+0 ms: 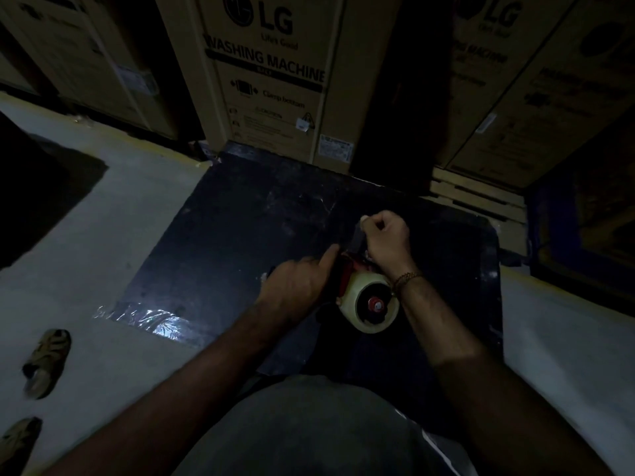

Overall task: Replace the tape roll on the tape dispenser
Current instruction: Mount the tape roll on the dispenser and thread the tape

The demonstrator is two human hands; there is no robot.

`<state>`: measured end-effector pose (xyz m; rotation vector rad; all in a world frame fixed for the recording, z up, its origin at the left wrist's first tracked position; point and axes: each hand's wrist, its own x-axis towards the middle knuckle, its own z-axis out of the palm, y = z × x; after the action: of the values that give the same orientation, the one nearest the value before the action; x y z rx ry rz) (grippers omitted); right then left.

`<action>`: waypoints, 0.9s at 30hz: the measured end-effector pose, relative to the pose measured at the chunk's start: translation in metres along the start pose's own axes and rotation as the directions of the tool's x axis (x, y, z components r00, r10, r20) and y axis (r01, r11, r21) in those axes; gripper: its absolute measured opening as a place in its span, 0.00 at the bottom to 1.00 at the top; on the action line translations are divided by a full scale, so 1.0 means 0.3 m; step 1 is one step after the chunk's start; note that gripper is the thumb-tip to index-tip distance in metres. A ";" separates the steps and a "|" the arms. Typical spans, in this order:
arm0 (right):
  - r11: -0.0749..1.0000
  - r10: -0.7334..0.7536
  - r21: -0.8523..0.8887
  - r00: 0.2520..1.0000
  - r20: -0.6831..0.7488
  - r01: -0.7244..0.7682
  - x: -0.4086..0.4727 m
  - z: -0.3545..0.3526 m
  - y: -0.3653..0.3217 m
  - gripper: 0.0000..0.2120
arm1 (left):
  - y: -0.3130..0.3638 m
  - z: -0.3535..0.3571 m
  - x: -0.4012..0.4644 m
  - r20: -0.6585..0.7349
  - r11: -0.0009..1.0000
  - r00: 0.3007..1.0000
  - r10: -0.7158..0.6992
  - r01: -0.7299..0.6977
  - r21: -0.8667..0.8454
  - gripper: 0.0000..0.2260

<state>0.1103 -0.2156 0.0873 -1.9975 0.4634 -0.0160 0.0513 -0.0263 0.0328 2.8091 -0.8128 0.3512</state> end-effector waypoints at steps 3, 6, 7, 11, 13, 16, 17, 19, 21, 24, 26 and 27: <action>0.991 -0.094 -0.088 0.995 0.033 0.097 0.006 -0.005 0.002 0.15 | -0.001 0.023 -0.017 0.096 0.995 0.992 -0.081 0.086 -0.043 0.43; 0.995 -0.071 -0.065 0.997 0.026 0.073 0.006 0.003 0.005 0.12 | -0.006 0.017 -0.029 0.138 0.990 0.984 -0.115 0.125 -0.063 0.41; 0.998 -0.053 -0.041 0.998 0.021 0.054 0.006 0.010 0.009 0.13 | -0.006 0.010 -0.030 0.130 0.991 0.985 -0.110 0.118 -0.057 0.42; 0.987 0.040 0.158 0.998 -0.045 -0.032 0.022 0.028 0.008 0.13 | 0.009 -0.015 -0.036 0.195 0.989 0.971 -0.138 0.147 -0.032 0.43; 0.967 0.084 0.248 0.994 -0.067 -0.065 0.045 0.030 0.002 0.13 | 0.018 -0.005 -0.048 0.224 0.985 0.963 -0.150 0.164 -0.049 0.44; 0.940 0.133 0.320 0.990 -0.037 -0.115 0.066 0.036 -0.002 0.13 | 0.018 -0.011 -0.047 0.139 0.984 0.978 -0.154 0.164 -0.064 0.45; 0.928 0.160 0.344 0.987 -0.029 -0.140 0.069 0.039 0.002 0.13 | 0.009 -0.011 -0.042 0.100 0.988 0.985 -0.139 0.145 -0.057 0.46; 0.907 0.203 0.380 0.979 -0.015 -0.182 0.070 0.047 0.006 0.13 | 0.001 -0.017 -0.040 0.053 0.993 0.992 -0.118 0.119 -0.014 0.48; 0.891 0.233 0.403 0.972 -0.015 -0.207 0.068 0.054 0.007 0.13 | 0.002 -0.033 -0.042 0.051 0.992 0.992 -0.120 0.118 0.033 0.47; 0.863 0.285 0.449 0.957 -0.050 -0.233 0.061 0.060 0.016 0.13 | 0.007 -0.050 -0.043 0.030 0.994 0.995 -0.100 0.098 0.053 0.44; 0.838 0.321 0.486 0.944 -0.075 -0.247 0.053 0.063 0.022 0.13 | 0.004 -0.053 -0.038 -0.004 0.995 0.997 -0.074 0.074 0.065 0.45; 0.827 0.336 0.503 0.938 -0.084 -0.251 0.051 0.065 0.024 0.13 | 0.002 -0.051 -0.036 -0.012 0.995 0.998 -0.064 0.065 0.076 0.46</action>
<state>0.1264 -0.2067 0.0692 -1.4158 0.7934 -0.1010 0.0395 -0.0177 0.0444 2.8939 -0.7192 0.3928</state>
